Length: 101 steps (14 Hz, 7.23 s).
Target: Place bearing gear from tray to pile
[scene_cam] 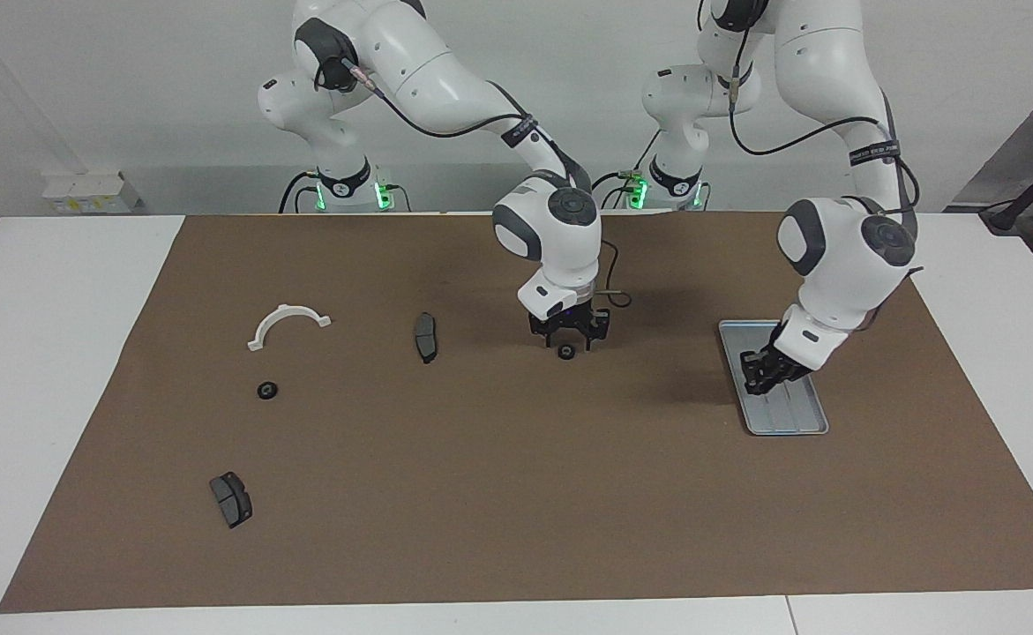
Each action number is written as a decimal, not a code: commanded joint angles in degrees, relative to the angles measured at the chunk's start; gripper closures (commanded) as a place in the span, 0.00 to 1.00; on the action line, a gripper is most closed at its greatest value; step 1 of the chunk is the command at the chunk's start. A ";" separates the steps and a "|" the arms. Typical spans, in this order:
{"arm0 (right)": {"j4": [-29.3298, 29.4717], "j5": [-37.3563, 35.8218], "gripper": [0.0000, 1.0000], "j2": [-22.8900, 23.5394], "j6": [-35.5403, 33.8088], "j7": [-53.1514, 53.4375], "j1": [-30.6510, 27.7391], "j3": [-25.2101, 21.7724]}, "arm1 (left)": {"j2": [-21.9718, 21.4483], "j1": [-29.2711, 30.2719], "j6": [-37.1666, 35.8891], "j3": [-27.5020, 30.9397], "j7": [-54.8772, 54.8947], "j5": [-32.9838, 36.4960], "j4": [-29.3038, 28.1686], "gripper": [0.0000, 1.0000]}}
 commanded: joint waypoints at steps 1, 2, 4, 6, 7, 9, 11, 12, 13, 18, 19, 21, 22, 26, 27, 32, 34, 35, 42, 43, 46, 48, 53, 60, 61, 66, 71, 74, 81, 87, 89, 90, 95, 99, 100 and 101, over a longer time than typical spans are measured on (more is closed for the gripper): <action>-0.82 -3.00 0.40 -0.17 1.92 1.30 0.01 -0.11 | 0.84 -5.43 -1.22 0.82 -8.02 -0.82 1.17 0.85; -0.82 -3.09 0.41 -0.16 2.27 1.13 -0.25 -0.11 | 0.75 -6.75 -1.22 0.91 -10.31 -0.82 0.99 0.85; -1.96 -4.06 0.41 -0.16 4.19 1.12 -0.43 -0.11 | 0.57 -9.48 -1.13 0.91 -13.92 -0.73 0.64 0.85; -2.49 -4.15 0.54 -0.34 4.21 1.30 -0.26 -0.11 | 0.40 -11.24 -1.04 0.91 -16.04 -0.73 0.37 0.85; -2.41 -4.24 0.71 -0.43 3.59 1.30 -0.08 -0.11 | 0.40 -11.95 -1.04 0.91 -16.65 -0.73 0.29 0.85; -1.62 -4.41 1.00 -0.43 2.71 3.31 0.19 -0.38 | 0.05 -13.44 -0.34 1.00 -17.62 -0.64 -0.94 0.84; -2.66 -7.56 1.00 -1.56 2.62 3.58 -0.69 -0.55 | -0.31 -15.02 0.62 1.00 -17.89 -0.64 -1.56 0.84; -4.24 -8.01 1.00 -2.70 2.71 2.89 -1.82 -0.55 | -0.31 -15.46 0.80 1.00 -18.67 -0.64 -1.73 0.84; -6.25 -8.02 1.00 -4.19 3.41 1.84 -3.75 -0.55 | -0.31 -16.34 1.33 0.91 -19.73 -0.64 -1.74 0.84; -21.53 -8.02 1.00 -15.96 8.76 -7.55 -12.98 -0.38 | -2.15 -21.96 7.55 1.00 -22.64 -0.64 -8.57 0.74; -24.44 -7.93 1.00 -18.42 9.73 -10.19 -15.43 -0.29 | -2.41 -22.84 9.14 1.00 -22.72 -0.64 -9.90 0.65; -27.53 -7.84 1.00 -20.99 9.83 -14.68 -18.87 -0.29 | -2.42 -23.20 9.42 1.00 -22.73 -0.64 -9.82 0.23; -28.67 -7.75 1.00 -21.87 9.83 -16.78 -20.80 -0.20 | -2.42 -23.29 9.42 1.00 -22.73 -0.64 -9.56 0.00; -31.49 -7.14 1.00 -23.19 10.00 -26.71 -28.01 -0.20 | -2.59 -20.58 3.48 1.35 -21.85 -0.20 -3.52 0.00; -32.28 -7.14 1.00 -23.37 10.00 -28.39 -29.59 -0.20 | -2.51 -18.30 -1.34 1.35 -21.50 1.02 0.51 0.00; -33.52 -6.52 0.76 -23.90 9.48 -33.15 -33.30 -0.20 | -2.50 -7.14 -23.50 1.44 -7.02 3.49 16.79 0.00; -32.99 -6.43 0.13 -23.98 9.39 -32.89 -33.13 -0.11 | -2.50 -5.02 -31.33 1.79 -3.32 4.97 21.44 0.00; -32.56 -6.43 0.08 -24.59 9.21 -32.80 -32.86 -0.11 | -2.68 -4.58 -35.11 1.96 -2.95 7.51 23.38 0.00; -22.90 -2.57 0.00 -22.15 4.47 -23.16 -21.72 0.15 | -10.33 -3.52 -39.01 1.70 -0.84 9.20 23.32 0.00; -20.80 -2.57 0.00 -21.01 3.86 -20.18 -19.61 0.15 | -10.68 -3.52 -38.66 1.70 -0.93 9.20 22.36 0.00; -14.55 -2.65 0.00 -17.58 1.75 -13.57 -14.16 0.15 | -12.52 -3.52 -34.54 1.70 -1.02 9.20 18.14 0.00; -10.25 -2.74 0.00 -13.90 0.78 -9.62 -9.86 0.15 | -13.05 -3.78 -34.35 1.70 -1.02 9.20 17.25 0.00; 2.67 -5.64 0.01 -0.63 -0.02 -1.26 -2.37 -0.02 | -13.14 -2.12 -34.79 1.79 -1.46 9.20 17.42 0.00; 4.54 -9.16 0.15 2.65 5.60 -0.19 0.89 -0.03 | -13.23 0.26 -34.70 1.79 -1.54 9.20 17.42 0.00; 4.45 -9.16 0.17 2.65 5.61 -0.11 1.06 -0.03 | -13.23 0.26 -34.70 1.79 -1.54 9.20 17.42 0.00; 3.66 -10.82 0.29 2.91 10.97 0.42 0.89 -0.11 | -13.23 0.26 -34.70 1.79 -1.54 9.20 17.42 0.00; 1.99 -11.70 0.34 3.00 15.10 0.51 0.45 -0.20 | -13.23 0.26 -34.70 1.79 -1.46 9.20 17.42 0.00; 1.03 -12.32 0.37 2.91 16.06 0.60 0.36 -0.20 | -13.23 0.26 -34.70 1.79 -1.46 9.20 17.42 0.00; -0.65 -13.20 0.49 2.82 18.00 0.86 0.62 -0.38 | -13.23 0.26 -34.70 1.79 -1.46 9.20 17.42 0.00; 0.14 -15.57 0.64 2.82 18.09 2.09 0.62 -0.38 | -13.23 0.26 -34.70 1.79 -1.46 9.20 17.42 0.00; 0.23 -15.75 0.64 2.82 18.18 2.09 0.54 -0.38 | -13.23 0.26 -34.70 1.79 -1.46 9.20 17.42 0.00; 0.23 -16.45 0.65 2.82 18.26 2.09 0.36 -0.38 | -13.23 0.26 -34.70 1.79 -1.54 9.20 17.42 0.00; -0.30 -16.89 0.65 2.82 19.32 2.97 0.98 -0.38 | -13.23 0.26 -34.70 1.79 -1.46 9.20 17.25 0.00; -0.82 -17.60 0.65 2.82 19.50 2.97 1.06 -0.38 | -13.23 0.26 -34.70 1.79 -1.54 9.20 17.42 0.00; -0.82 -17.86 0.65 2.82 19.58 2.97 1.06 -0.38 | -13.23 0.26 -34.70 1.79 -1.46 9.20 17.42 0.00; -1.00 -17.95 0.71 2.82 19.93 2.97 1.06 -0.38 | -13.23 0.26 -34.70 1.79 -1.46 9.20 17.25 0.00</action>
